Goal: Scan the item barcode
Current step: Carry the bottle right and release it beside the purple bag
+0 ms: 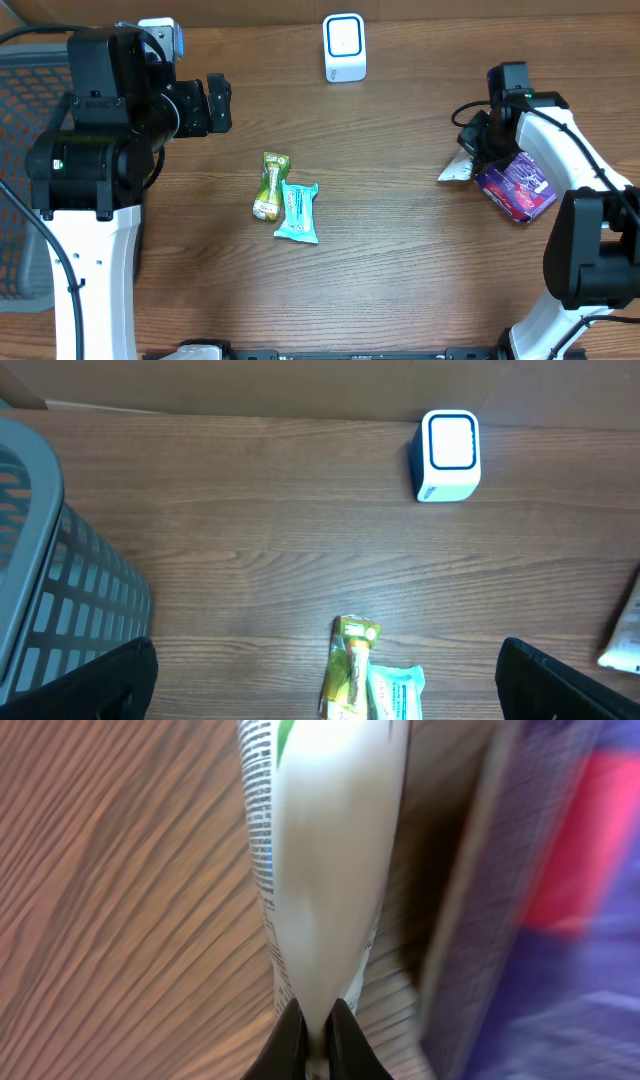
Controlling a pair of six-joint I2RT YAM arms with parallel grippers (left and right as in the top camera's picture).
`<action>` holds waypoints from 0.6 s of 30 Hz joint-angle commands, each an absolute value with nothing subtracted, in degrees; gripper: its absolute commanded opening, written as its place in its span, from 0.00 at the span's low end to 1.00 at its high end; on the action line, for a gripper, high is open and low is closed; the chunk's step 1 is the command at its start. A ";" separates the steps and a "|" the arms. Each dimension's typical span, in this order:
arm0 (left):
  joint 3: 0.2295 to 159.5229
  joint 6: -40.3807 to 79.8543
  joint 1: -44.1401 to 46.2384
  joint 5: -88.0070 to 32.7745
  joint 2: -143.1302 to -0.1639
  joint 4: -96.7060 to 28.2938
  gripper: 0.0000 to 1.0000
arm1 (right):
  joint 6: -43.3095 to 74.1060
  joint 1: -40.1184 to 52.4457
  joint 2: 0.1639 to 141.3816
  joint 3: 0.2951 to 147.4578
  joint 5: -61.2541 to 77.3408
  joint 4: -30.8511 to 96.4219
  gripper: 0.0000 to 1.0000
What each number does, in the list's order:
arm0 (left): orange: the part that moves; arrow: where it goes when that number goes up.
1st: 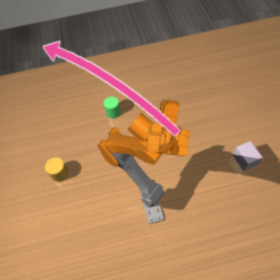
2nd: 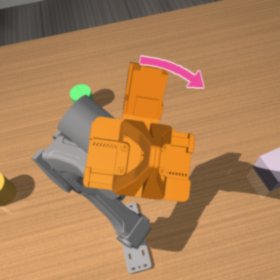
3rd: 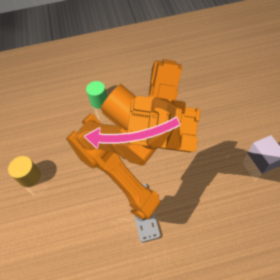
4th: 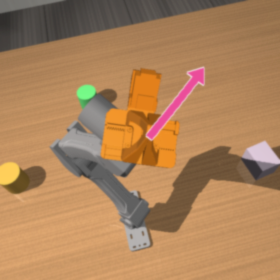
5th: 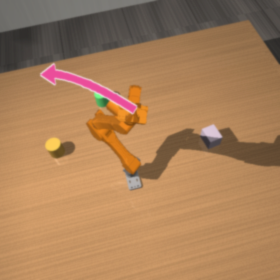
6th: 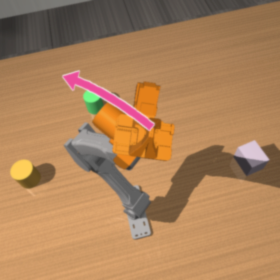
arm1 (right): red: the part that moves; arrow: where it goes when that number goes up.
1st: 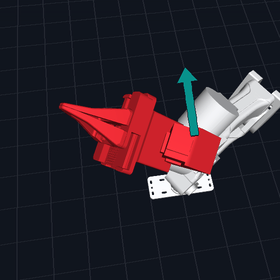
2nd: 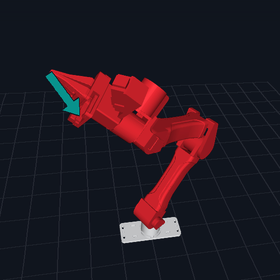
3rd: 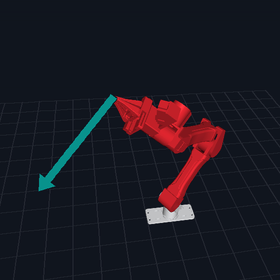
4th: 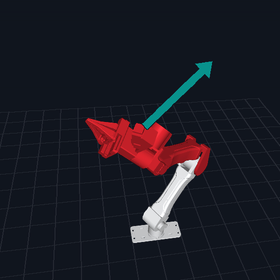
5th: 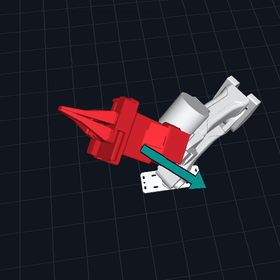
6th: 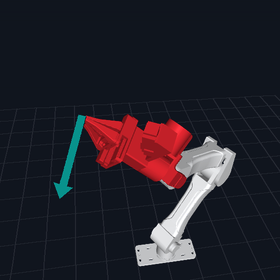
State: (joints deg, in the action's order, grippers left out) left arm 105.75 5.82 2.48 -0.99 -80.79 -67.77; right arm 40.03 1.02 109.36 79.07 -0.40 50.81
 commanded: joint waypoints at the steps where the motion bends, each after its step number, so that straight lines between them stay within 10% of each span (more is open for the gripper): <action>1: 106.24 5.13 2.26 -0.64 -81.01 -67.72 1.00 | 42.06 -1.76 108.18 78.04 -10.20 51.94 0.04; 5: 106.24 5.13 2.26 -0.64 -81.01 -67.72 1.00 | 41.98 -3.16 108.18 78.06 -11.88 53.45 0.04; 9: 106.24 5.13 2.26 -0.64 -81.01 -67.72 1.00 | 32.45 -3.18 108.03 81.19 -4.56 53.84 0.73; 18: 106.24 5.13 2.26 -0.64 -81.01 -67.72 1.00 | 15.79 6.63 107.87 94.67 22.06 62.48 0.72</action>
